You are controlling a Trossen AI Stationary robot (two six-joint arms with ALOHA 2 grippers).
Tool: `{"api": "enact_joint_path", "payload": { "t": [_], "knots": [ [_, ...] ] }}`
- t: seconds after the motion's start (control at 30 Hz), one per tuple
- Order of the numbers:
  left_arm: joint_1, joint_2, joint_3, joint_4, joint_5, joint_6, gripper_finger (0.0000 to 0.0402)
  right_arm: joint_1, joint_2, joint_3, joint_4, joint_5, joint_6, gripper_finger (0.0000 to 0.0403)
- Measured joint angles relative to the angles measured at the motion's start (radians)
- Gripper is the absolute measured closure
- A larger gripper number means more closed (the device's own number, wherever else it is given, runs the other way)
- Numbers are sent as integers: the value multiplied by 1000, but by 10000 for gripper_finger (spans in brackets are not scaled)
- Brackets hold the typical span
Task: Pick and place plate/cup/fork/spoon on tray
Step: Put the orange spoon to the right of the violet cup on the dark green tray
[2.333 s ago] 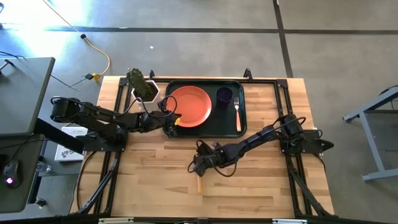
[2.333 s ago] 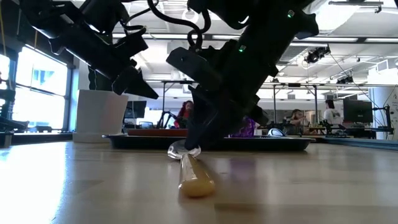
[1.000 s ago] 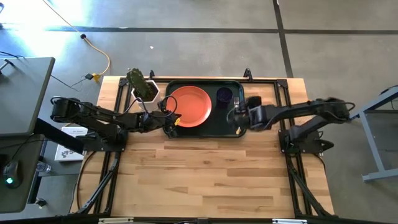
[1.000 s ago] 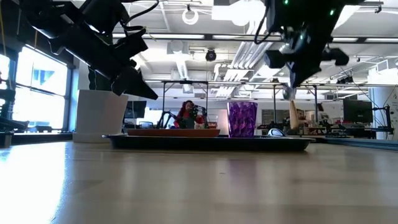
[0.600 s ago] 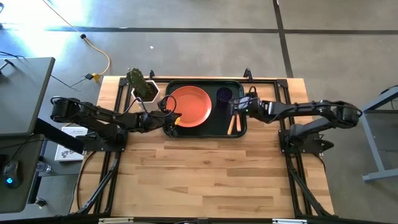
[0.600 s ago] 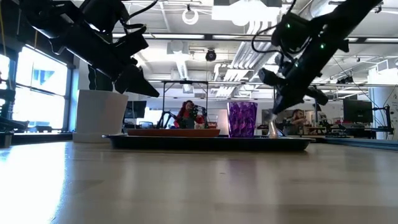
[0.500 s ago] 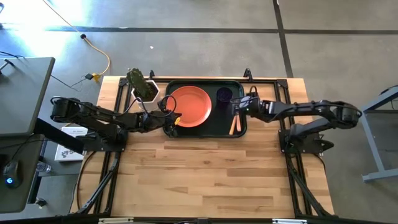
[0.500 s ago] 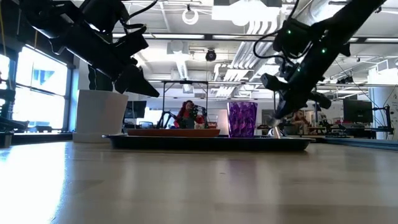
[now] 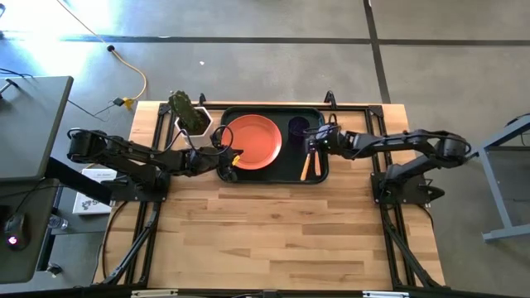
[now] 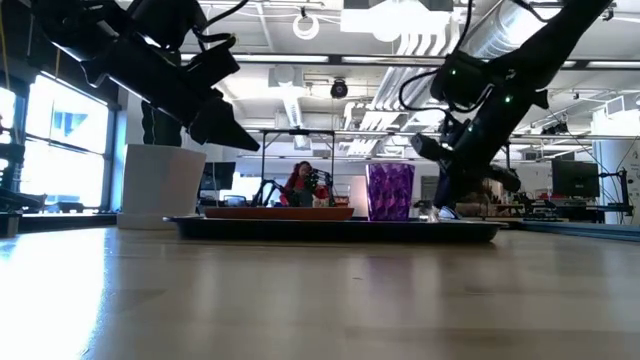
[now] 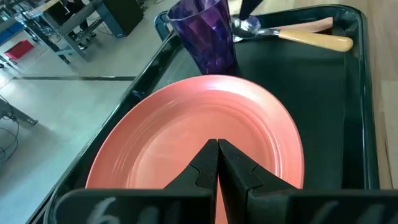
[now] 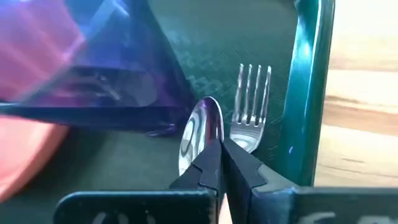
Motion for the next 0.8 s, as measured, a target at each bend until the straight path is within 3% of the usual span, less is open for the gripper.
{"api": "enact_joint_path", "payload": {
  "t": [0.27,0.57,0.8],
  "knots": [
    [0,0,0,1,0,3,401,-22,87,1,106,-72,-54,403],
    [0,0,0,-1,-2,4,401,-31,93,1,108,-78,-57,399],
    [0,0,0,-4,-3,-16,401,-30,93,1,104,-77,-56,330]
  ]
}}
